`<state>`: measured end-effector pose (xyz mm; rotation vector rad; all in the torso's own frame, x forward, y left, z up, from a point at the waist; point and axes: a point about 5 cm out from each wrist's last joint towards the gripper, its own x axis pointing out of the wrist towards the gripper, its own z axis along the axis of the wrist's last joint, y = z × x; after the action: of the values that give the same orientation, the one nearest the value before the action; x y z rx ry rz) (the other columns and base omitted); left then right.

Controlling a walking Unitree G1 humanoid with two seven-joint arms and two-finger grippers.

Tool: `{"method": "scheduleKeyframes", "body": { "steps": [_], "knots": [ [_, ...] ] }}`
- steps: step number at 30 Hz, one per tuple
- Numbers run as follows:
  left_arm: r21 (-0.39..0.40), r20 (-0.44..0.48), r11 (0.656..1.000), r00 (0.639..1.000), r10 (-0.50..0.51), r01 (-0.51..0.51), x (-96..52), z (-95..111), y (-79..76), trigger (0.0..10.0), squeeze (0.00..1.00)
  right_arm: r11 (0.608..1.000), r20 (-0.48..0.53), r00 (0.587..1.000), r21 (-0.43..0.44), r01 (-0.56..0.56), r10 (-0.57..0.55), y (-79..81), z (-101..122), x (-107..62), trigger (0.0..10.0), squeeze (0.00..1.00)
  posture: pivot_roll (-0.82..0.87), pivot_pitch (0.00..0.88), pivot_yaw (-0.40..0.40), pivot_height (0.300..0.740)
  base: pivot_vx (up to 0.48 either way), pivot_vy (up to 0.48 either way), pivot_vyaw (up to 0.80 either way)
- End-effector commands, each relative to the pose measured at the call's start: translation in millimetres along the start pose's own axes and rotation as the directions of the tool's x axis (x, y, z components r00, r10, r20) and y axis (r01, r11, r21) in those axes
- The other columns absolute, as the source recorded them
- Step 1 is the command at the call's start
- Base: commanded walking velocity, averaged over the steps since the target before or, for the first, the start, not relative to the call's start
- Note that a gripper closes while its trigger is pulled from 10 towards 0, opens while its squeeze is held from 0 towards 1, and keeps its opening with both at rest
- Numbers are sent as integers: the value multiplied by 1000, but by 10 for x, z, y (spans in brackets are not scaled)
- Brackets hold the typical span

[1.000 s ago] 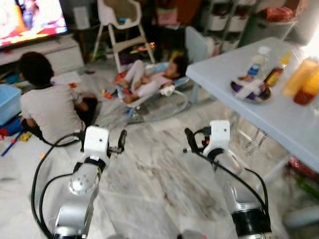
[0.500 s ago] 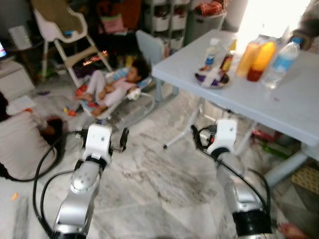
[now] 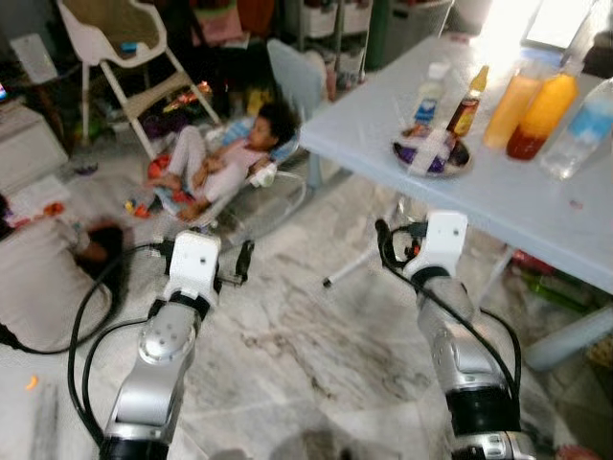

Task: Restocking fridge

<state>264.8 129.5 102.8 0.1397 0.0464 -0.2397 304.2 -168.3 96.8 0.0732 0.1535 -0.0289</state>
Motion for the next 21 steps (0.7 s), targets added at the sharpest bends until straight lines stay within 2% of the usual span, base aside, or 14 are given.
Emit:
{"method": "scheduleKeyframes", "body": {
  "steps": [1, 8, 15, 17, 21],
  "knots": [
    [21, 18, 1000, 1000, -4, 3, 3, 45, 28, 10000, 0, 999, 22, 999, 3, 33, -33, -19, 47, 12, 10000, 0, 32, 0, -8, 740, 469, 0, 0],
    [20, 21, 1000, 1000, -10, 10, 3, 51, 27, 10000, 0, 997, 29, 996, 6, 79, -80, -106, 40, -22, 10000, 0, 31, 0, -7, 740, 461, 0, -634],
    [24, 21, 1000, 1000, 3, -4, 8, 48, 47, 10000, 0, 993, 32, 993, 21, 116, -116, -93, 7, -181, 10000, 0, 21, 0, -1, 740, 421, 0, 0],
    [50, 18, 995, 996, 86, -86, 29, 50, 130, 10000, 0, 992, 41, 991, 14, 129, -129, -107, 0, -255, 10000, 0, 12, 0, 4, 740, 189, 0, 0],
    [69, 26, 987, 990, 142, -143, 53, 75, 207, 10000, 0, 989, 48, 988, 9, 149, -149, -169, 8, -283, 10000, 0, 11, 0, 6, 740, 0, 0, 0]
  ]
}}
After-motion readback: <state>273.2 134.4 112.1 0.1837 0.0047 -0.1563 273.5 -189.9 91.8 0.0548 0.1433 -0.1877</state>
